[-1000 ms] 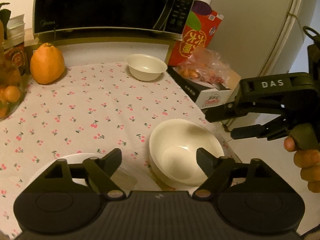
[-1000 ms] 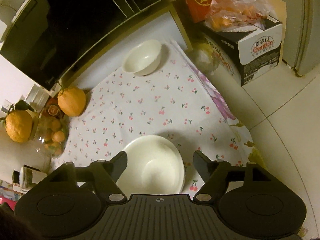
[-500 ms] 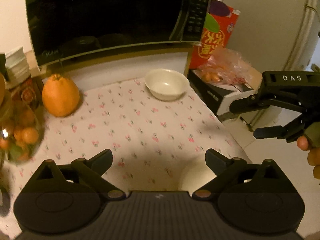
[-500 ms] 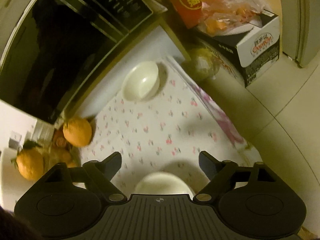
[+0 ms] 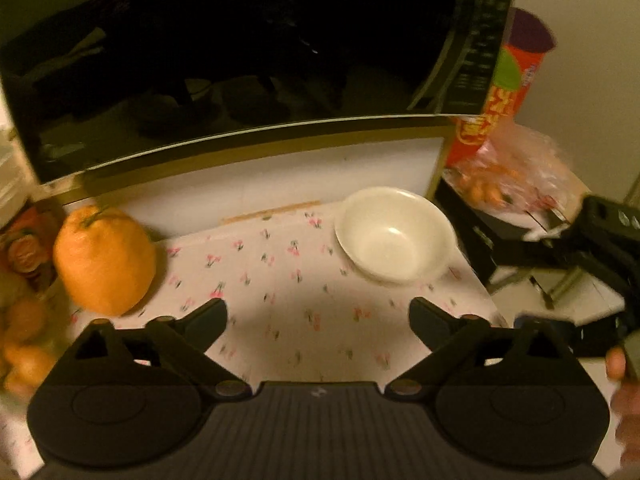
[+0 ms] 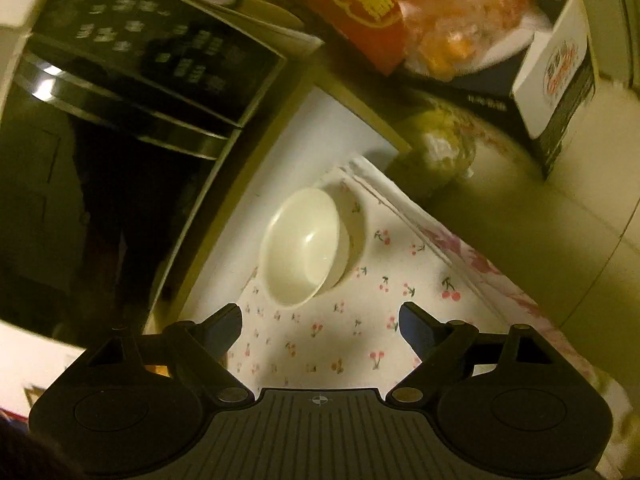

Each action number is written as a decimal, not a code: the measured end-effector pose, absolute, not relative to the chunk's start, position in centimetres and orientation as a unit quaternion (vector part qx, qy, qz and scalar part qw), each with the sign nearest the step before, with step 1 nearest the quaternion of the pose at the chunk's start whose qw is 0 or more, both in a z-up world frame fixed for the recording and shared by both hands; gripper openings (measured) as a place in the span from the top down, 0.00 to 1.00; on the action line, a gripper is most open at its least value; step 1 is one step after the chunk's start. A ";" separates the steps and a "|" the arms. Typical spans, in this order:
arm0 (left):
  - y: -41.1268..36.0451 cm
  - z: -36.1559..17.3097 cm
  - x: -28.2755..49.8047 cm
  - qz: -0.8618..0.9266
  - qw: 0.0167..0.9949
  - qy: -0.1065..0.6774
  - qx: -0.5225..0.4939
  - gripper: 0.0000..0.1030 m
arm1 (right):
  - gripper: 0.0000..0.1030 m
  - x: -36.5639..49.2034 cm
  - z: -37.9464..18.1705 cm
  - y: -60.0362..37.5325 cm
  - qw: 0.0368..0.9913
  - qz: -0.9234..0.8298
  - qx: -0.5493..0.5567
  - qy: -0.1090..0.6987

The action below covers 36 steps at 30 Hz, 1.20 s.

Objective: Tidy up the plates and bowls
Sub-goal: 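Move both grippers to the small cream bowl by the microwave and grasp its rim, then carry the small cream bowl with both grippers and lower it into the nested bowls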

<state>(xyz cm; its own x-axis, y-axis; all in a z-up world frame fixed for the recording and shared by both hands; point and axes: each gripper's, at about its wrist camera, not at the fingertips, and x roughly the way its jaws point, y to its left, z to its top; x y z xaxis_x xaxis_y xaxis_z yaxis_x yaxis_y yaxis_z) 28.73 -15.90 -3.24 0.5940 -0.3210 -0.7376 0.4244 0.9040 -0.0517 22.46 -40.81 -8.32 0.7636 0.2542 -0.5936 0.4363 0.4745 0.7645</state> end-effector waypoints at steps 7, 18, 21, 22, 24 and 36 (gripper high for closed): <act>-18.2 -6.1 32.4 -0.229 0.887 0.400 0.012 0.37 | 0.34 25.0 -11.1 -41.3 0.799 -0.054 0.519 0.300; -18.2 -7.6 33.6 -0.243 0.885 0.395 -0.049 0.81 | 0.82 25.5 -13.9 -42.2 0.777 -0.062 0.569 0.262; -18.5 -7.4 33.4 -0.245 0.885 0.394 -0.033 0.88 | 0.91 25.5 -13.9 -42.1 0.779 -0.054 0.571 0.255; -18.5 -7.3 33.3 -0.246 0.885 0.393 -0.032 0.88 | 0.93 25.5 -13.9 -42.0 0.781 -0.051 0.568 0.255; -18.7 -7.2 33.3 -0.245 0.886 0.394 -0.032 0.89 | 0.94 25.5 -13.8 -41.9 0.783 -0.050 0.566 0.254; -18.1 -4.0 31.2 -0.233 0.891 0.388 -0.030 0.89 | 0.94 23.9 -10.5 -41.0 0.795 -0.036 0.549 0.255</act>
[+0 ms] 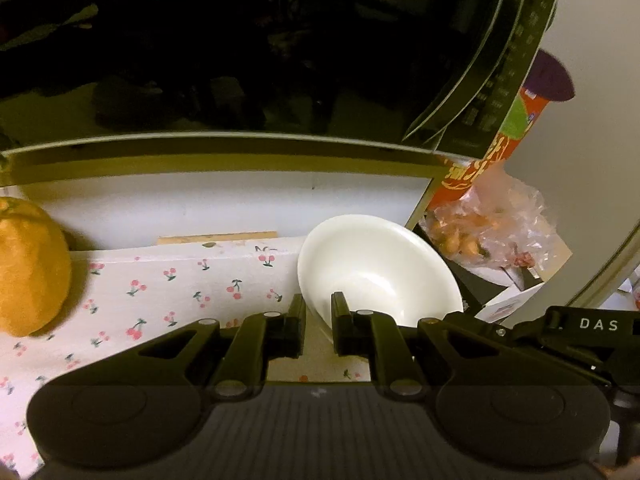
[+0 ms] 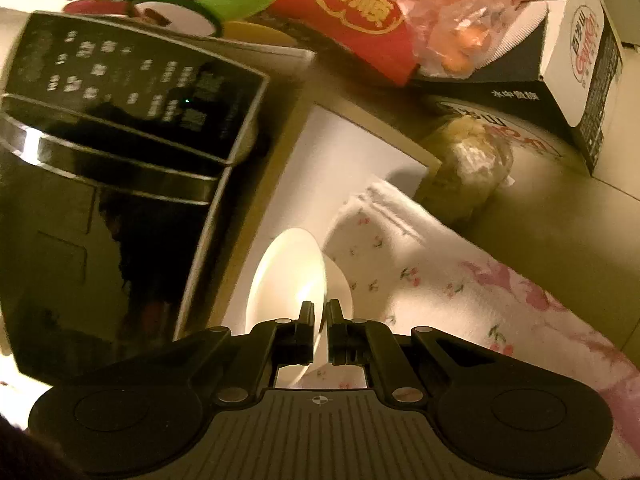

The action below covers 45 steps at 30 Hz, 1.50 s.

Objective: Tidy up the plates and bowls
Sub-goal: 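Carry the small cream bowl with both grippers and lower it into the nested bowls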

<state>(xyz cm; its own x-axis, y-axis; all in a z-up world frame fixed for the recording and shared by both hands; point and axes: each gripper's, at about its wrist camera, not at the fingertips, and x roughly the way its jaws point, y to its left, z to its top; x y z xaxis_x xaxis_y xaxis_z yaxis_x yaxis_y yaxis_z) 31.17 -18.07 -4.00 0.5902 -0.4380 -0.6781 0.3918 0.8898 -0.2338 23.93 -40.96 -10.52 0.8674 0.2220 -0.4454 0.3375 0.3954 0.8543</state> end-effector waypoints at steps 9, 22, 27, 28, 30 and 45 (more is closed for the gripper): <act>-15.6 -1.3 27.0 -0.225 0.890 0.392 -0.054 0.89 | 0.93 21.0 -6.6 -38.6 0.809 -0.040 0.512 0.286; -11.3 0.9 19.9 -0.223 0.878 0.408 -0.114 0.89 | 0.92 14.4 -2.5 -34.4 0.820 -0.038 0.469 0.325; -9.8 0.4 16.9 -0.226 0.871 0.417 -0.127 0.89 | 0.92 11.6 -2.6 -33.2 0.813 -0.035 0.462 0.351; -9.5 0.2 16.2 -0.228 0.868 0.421 -0.128 0.89 | 0.92 11.0 -2.6 -32.9 0.813 -0.035 0.461 0.355; -9.0 0.0 15.1 -0.238 0.867 0.420 -0.127 0.89 | 0.89 9.8 -2.8 -32.4 0.813 -0.034 0.458 0.359; -7.6 -1.0 11.5 -0.273 0.848 0.436 -0.130 0.89 | 0.89 4.5 -3.5 -31.5 0.813 -0.025 0.469 0.344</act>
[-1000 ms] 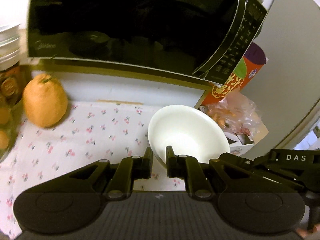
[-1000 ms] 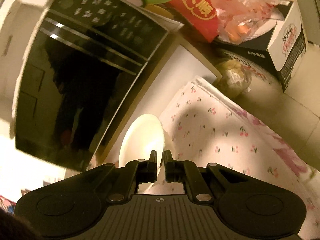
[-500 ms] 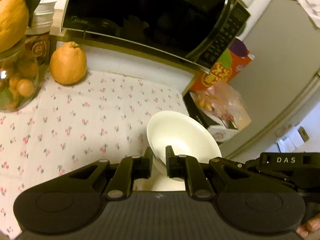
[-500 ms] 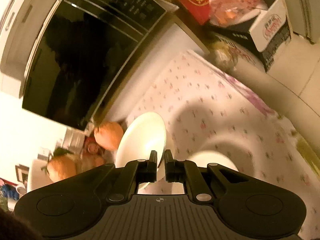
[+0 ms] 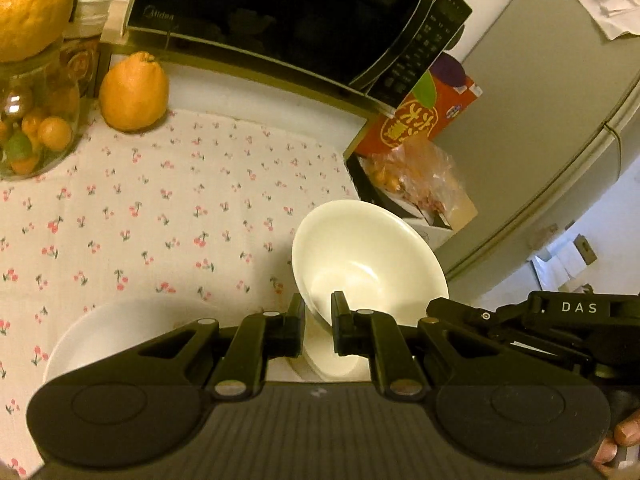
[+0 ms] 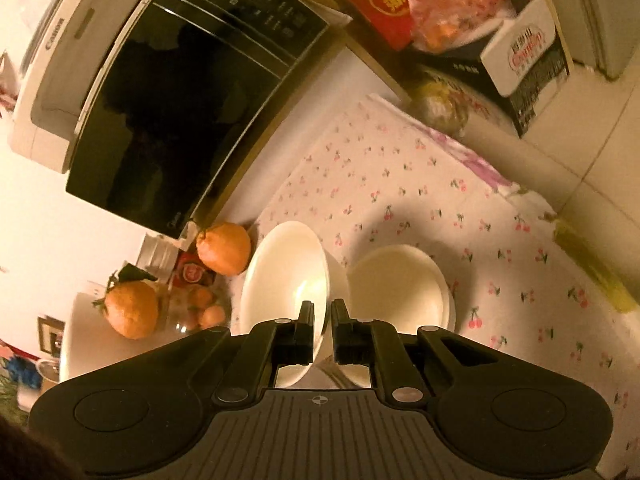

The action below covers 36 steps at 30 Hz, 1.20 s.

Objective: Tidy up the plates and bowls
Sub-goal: 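Carry the small cream bowl with both grippers and lower it into the nested bowls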

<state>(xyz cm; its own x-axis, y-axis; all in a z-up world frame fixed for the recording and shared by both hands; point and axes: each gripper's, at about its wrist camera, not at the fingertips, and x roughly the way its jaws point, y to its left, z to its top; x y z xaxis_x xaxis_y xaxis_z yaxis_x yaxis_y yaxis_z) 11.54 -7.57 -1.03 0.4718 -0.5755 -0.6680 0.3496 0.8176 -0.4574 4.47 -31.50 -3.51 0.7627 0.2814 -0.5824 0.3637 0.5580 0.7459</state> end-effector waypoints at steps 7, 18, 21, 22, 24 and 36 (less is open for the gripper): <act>-7.7 -1.6 10.4 -0.278 0.842 0.449 -0.110 0.89 | 0.89 3.9 -4.5 -31.4 0.798 -0.041 0.468 0.378; -7.6 -3.8 9.9 -0.279 0.823 0.484 -0.107 0.86 | 0.89 3.1 -4.7 -31.8 0.791 -0.032 0.469 0.392; -7.9 -3.7 9.6 -0.283 0.823 0.482 -0.102 0.86 | 0.89 3.2 -4.9 -31.9 0.790 -0.041 0.467 0.395; -8.0 -3.7 9.5 -0.285 0.824 0.480 -0.099 0.86 | 0.89 3.2 -4.9 -31.9 0.790 -0.045 0.465 0.397; -8.2 -3.5 9.4 -0.288 0.825 0.477 -0.093 0.86 | 0.89 3.2 -5.0 -31.9 0.790 -0.050 0.463 0.398; -9.7 -4.4 10.1 -0.307 0.835 0.449 -0.080 0.87 | 0.89 4.0 -6.8 -32.8 0.775 -0.086 0.473 0.410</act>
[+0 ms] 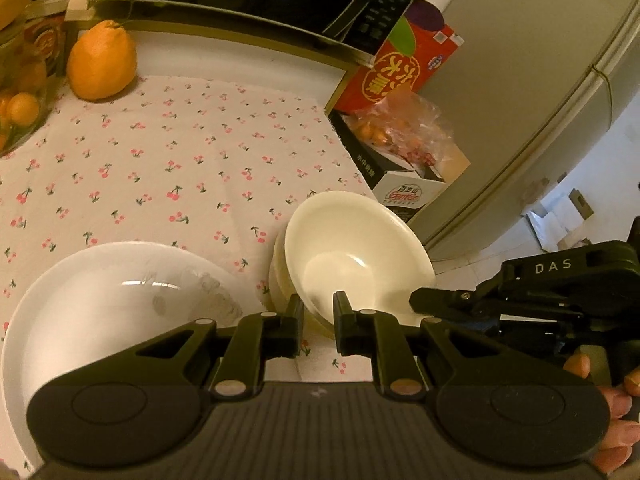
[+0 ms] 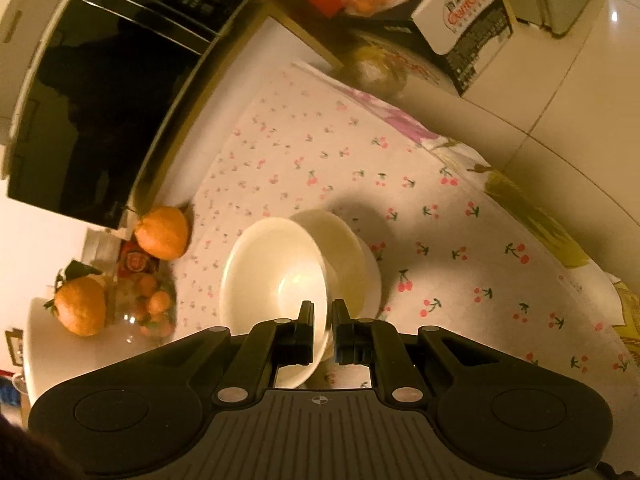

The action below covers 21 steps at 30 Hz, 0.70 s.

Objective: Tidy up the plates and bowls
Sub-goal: 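Carry the small cream bowl with both grippers and lower it into the nested bowls, then open both grippers and withdraw from the nested bowls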

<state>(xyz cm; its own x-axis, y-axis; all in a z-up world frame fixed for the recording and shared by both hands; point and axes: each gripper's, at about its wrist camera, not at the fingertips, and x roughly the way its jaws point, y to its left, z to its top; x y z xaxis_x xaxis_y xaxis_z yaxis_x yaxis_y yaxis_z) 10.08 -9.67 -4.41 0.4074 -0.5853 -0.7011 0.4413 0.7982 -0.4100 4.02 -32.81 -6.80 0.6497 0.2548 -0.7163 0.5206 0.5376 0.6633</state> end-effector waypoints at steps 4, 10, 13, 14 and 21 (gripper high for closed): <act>-10.0 -4.7 10.2 -0.313 0.838 0.441 -0.073 0.87 | 0.89 4.2 -7.0 -32.8 0.777 -0.096 0.466 0.413; -10.6 -5.0 10.0 -0.314 0.849 0.423 -0.036 0.85 | 0.89 4.6 -7.3 -32.8 0.774 -0.101 0.460 0.423; -10.7 -5.0 9.8 -0.315 0.854 0.414 -0.022 0.84 | 0.89 4.7 -7.2 -32.8 0.776 -0.104 0.454 0.424; -10.8 -5.0 9.7 -0.316 0.855 0.412 -0.018 0.84 | 0.89 4.6 -7.2 -32.7 0.777 -0.106 0.452 0.425; -11.0 -5.0 9.6 -0.312 0.859 0.405 0.000 0.80 | 0.88 4.5 -7.2 -33.1 0.775 -0.112 0.453 0.426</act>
<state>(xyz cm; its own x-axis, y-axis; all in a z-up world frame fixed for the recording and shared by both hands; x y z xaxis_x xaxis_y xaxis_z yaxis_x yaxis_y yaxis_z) 9.59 -11.04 -5.03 0.4770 -0.5364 -0.6962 0.5370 0.8050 -0.2523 4.54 -33.09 -7.19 0.6129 0.2126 -0.7610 0.5586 0.5646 0.6076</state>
